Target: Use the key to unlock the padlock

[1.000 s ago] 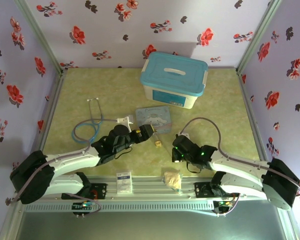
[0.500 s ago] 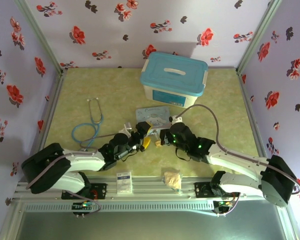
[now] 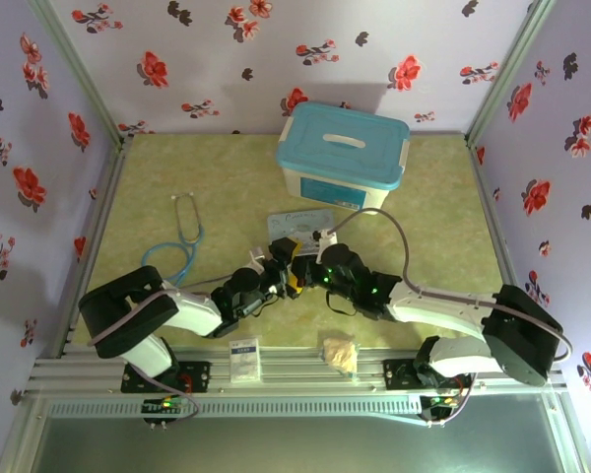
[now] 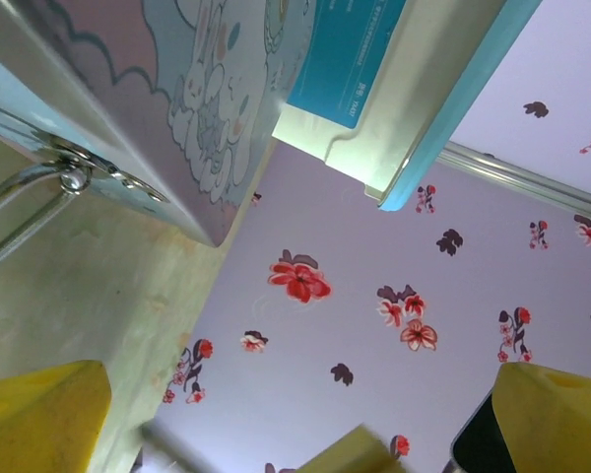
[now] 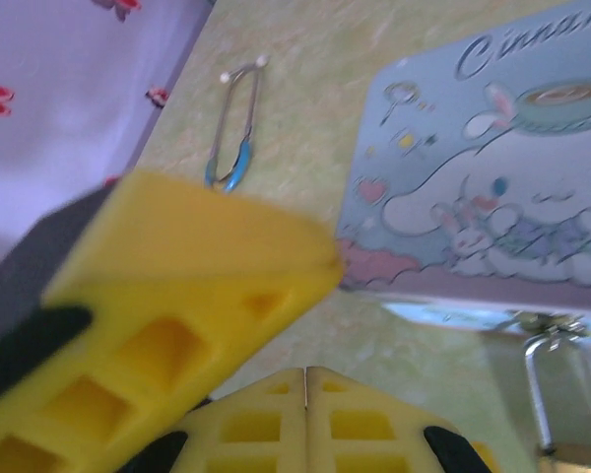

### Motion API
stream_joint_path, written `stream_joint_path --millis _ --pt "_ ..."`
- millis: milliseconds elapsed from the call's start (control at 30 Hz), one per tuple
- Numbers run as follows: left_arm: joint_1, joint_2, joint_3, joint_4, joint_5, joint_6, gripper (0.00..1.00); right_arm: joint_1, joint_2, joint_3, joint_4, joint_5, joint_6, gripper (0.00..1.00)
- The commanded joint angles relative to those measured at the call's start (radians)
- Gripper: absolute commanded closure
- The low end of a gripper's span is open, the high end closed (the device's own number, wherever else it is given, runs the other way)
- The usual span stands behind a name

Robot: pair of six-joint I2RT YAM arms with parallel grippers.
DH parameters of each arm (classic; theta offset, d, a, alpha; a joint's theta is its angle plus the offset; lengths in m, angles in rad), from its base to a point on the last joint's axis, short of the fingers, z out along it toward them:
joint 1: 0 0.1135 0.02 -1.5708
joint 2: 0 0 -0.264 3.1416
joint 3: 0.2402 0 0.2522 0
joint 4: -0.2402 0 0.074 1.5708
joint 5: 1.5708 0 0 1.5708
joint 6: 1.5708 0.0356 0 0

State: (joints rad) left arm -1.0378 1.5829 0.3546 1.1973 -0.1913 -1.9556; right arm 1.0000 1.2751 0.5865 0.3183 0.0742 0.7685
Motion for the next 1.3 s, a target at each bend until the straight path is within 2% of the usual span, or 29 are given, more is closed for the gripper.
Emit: stream_joint_path --millis 0,100,233,600,800,933,1033,1167,1267 --pt "-0.008 0.01 0.013 0.076 -0.032 -0.011 0.02 0.015 0.02 -0.038 0.09 -0.013 0.036 1.0" --pt "-0.007 0.02 0.007 0.08 -0.032 -0.01 0.13 0.023 0.017 -0.05 0.091 -0.011 0.041 1.0" --pt "0.0 0.039 -0.005 0.082 -0.031 0.003 0.23 0.026 0.001 -0.058 0.066 -0.004 0.033 1.0" --pt "0.011 0.078 -0.03 0.079 -0.019 0.026 0.4 0.026 -0.063 -0.079 -0.008 0.047 0.013 1.0" --pt "0.015 0.091 -0.028 0.081 -0.012 0.046 0.58 0.026 -0.083 -0.089 -0.033 0.065 0.003 1.0" --pt "0.026 0.106 -0.031 0.078 -0.002 0.057 0.62 0.025 -0.103 -0.089 -0.057 0.082 -0.004 1.0" --pt "0.041 0.139 -0.031 0.099 0.028 0.047 0.76 0.025 -0.11 -0.093 -0.061 0.089 -0.013 1.0" --pt "0.041 0.145 -0.026 0.098 0.037 0.064 0.79 0.025 -0.115 -0.09 -0.075 0.096 -0.02 1.0" --pt "0.048 0.137 -0.035 0.097 0.032 0.076 0.87 0.024 -0.117 -0.089 -0.082 0.101 -0.023 1.0"
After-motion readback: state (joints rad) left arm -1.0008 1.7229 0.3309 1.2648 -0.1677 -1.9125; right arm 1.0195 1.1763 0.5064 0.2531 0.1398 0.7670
